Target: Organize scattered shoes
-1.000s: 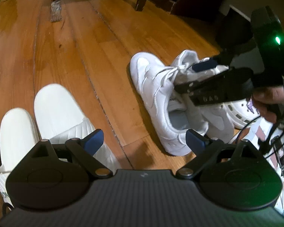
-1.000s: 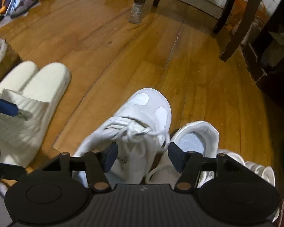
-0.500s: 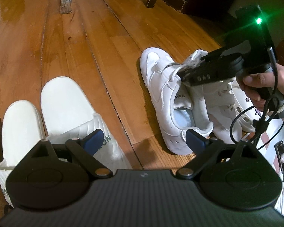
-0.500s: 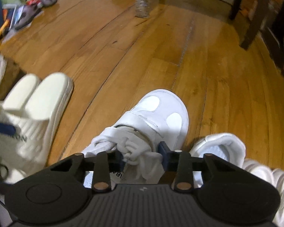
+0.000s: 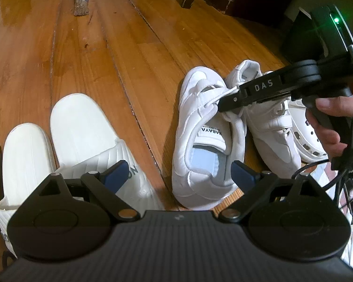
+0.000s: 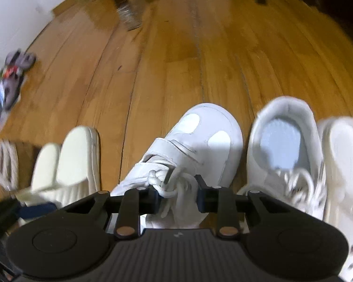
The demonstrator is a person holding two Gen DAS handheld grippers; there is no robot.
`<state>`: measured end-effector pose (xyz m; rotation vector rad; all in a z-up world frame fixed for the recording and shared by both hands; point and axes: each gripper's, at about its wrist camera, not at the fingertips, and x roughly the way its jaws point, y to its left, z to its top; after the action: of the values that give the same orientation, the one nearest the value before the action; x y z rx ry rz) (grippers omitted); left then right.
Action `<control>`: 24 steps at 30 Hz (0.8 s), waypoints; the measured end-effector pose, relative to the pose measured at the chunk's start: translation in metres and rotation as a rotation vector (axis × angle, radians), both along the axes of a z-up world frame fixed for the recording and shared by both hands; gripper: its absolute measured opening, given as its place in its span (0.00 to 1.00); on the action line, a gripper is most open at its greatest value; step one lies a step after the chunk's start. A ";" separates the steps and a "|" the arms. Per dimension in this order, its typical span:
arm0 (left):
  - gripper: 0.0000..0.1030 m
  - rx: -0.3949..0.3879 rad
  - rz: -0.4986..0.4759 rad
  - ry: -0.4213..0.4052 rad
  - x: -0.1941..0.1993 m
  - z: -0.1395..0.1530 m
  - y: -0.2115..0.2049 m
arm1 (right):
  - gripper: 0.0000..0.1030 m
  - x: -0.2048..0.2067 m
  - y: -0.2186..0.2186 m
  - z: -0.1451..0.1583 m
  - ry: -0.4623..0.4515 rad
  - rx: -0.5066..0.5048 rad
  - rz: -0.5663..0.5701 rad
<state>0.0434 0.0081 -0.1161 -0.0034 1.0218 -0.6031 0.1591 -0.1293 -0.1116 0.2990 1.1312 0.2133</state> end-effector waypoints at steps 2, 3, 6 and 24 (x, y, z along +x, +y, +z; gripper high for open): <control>0.92 -0.008 0.004 -0.010 0.000 0.002 0.001 | 0.23 0.001 -0.008 -0.002 0.032 0.074 -0.046; 0.92 -0.014 0.008 -0.015 0.001 0.003 0.002 | 0.23 0.001 -0.012 -0.002 0.047 0.111 -0.069; 0.92 -0.042 0.016 -0.019 0.002 0.007 0.005 | 0.20 -0.002 -0.019 -0.002 0.082 0.210 -0.115; 0.92 -0.005 0.007 0.001 0.003 0.000 0.002 | 0.69 -0.011 0.055 0.030 -0.250 -0.375 0.512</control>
<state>0.0464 0.0098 -0.1165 -0.0119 1.0208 -0.5990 0.1482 -0.0744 -0.0811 -0.3498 0.9583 0.4679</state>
